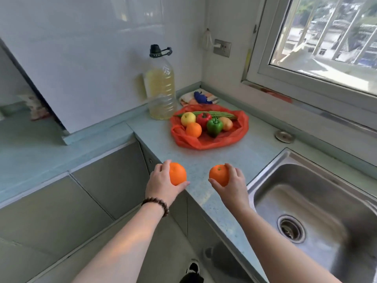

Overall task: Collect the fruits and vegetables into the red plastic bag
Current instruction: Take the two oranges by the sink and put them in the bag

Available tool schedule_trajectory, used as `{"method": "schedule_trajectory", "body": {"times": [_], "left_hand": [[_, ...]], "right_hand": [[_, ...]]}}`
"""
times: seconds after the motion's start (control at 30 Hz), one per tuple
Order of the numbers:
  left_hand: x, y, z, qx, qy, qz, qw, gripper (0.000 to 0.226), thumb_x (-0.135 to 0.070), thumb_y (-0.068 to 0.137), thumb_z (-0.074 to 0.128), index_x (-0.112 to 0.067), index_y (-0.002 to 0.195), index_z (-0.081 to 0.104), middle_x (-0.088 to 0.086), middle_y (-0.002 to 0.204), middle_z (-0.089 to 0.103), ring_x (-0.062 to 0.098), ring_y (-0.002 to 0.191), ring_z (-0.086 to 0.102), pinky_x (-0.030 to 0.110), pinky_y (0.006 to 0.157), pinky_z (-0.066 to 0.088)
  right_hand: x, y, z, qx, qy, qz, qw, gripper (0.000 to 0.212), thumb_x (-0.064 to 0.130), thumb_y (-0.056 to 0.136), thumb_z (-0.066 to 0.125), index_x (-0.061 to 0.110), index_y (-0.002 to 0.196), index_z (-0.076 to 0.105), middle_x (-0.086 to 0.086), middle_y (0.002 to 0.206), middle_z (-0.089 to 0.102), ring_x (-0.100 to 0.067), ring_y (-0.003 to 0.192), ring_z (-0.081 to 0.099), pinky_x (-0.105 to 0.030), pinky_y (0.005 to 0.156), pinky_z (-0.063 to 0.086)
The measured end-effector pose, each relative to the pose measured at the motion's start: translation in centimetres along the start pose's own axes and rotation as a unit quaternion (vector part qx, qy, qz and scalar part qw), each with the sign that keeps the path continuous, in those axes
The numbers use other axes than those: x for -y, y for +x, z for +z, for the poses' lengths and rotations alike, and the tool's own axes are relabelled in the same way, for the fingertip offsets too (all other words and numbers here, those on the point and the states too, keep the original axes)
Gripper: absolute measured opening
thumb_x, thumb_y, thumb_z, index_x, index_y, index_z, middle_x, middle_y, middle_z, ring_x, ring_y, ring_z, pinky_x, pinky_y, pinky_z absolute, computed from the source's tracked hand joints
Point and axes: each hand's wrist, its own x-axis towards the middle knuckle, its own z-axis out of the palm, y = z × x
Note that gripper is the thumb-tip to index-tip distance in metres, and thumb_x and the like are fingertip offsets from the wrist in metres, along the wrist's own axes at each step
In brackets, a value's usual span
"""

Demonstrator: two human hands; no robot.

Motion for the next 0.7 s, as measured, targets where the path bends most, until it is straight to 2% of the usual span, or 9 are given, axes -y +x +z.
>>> {"method": "schedule_trajectory", "body": {"times": [0.17,0.27,0.4,0.57,0.7], "left_hand": [[-1.6,8.4,1.9,0.029,-0.003,0.013,0.999,0.097,-0.054,0.066,0.077,-0.020,0.142,0.028,0.008,0.137,0.042,0.028,0.124,0.045,0.040,0.097,0.043],[-3.1,12.3,3.0,0.046,0.001,0.020,0.999,0.098,-0.054,0.066,0.076,-0.019,0.141,0.025,0.010,0.137,0.043,0.029,0.121,0.046,0.041,0.092,0.046],[-4.5,16.3,4.5,0.063,-0.002,0.039,0.997,0.094,-0.052,0.063,0.079,-0.016,0.135,0.030,0.012,0.131,0.047,0.030,0.114,0.052,0.039,0.086,0.048],[-5.7,20.4,6.9,0.092,-0.016,0.091,0.991,0.090,-0.048,0.062,0.082,-0.023,0.135,0.036,0.004,0.132,0.037,0.026,0.116,0.049,0.039,0.090,0.049],[-6.3,23.2,9.1,0.105,0.032,0.134,0.985,0.092,-0.053,0.065,0.077,-0.024,0.141,0.034,0.003,0.133,0.041,0.026,0.122,0.040,0.037,0.103,0.037]], "right_hand": [[-0.3,7.0,1.9,-0.006,0.006,0.030,1.000,0.071,0.040,0.076,0.073,0.016,0.134,0.041,-0.007,0.128,0.046,-0.025,0.118,0.045,-0.035,0.097,0.039],[-0.8,10.4,1.9,-0.017,0.016,0.047,0.999,0.070,0.040,0.075,0.074,0.015,0.133,0.043,-0.007,0.128,0.047,-0.026,0.117,0.046,-0.035,0.097,0.040],[-1.8,14.0,1.2,-0.041,0.004,0.068,0.997,0.069,0.041,0.075,0.073,0.016,0.132,0.044,-0.007,0.127,0.048,-0.026,0.117,0.046,-0.036,0.097,0.040],[-3.0,17.3,0.1,-0.070,-0.009,0.083,0.994,0.069,0.042,0.075,0.073,0.017,0.132,0.044,-0.007,0.125,0.048,-0.025,0.113,0.049,-0.036,0.096,0.041],[-3.6,20.1,-0.5,-0.086,-0.023,0.088,0.992,0.071,0.044,0.075,0.072,0.016,0.133,0.043,-0.007,0.126,0.049,-0.026,0.116,0.047,-0.039,0.099,0.041]]}}
